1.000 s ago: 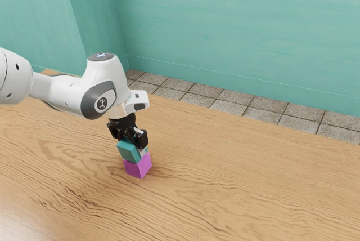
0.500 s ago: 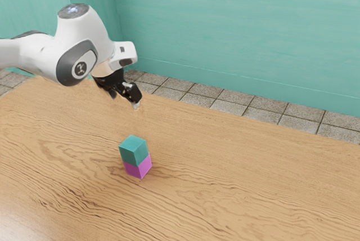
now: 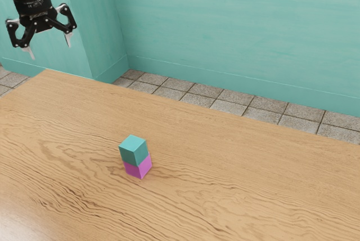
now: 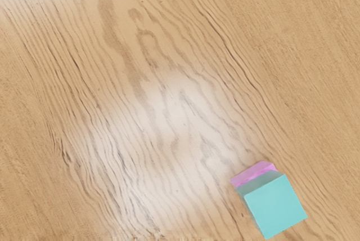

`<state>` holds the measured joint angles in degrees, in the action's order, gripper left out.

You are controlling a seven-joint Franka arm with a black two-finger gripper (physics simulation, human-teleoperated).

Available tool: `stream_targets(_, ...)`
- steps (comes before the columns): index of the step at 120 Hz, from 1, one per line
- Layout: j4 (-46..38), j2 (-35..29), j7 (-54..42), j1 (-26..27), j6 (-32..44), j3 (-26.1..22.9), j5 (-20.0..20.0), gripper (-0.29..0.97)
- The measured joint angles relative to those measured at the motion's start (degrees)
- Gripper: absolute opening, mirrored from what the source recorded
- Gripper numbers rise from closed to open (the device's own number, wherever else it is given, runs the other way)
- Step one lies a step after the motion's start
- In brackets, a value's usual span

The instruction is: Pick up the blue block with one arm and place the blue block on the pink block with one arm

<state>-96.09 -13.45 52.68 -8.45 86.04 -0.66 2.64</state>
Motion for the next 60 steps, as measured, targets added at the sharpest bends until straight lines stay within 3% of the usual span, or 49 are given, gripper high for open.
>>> stream_targets(60, 0.0, 0.02, 23.33, -0.43, -4.53, 0.05, -0.21, 0.68)
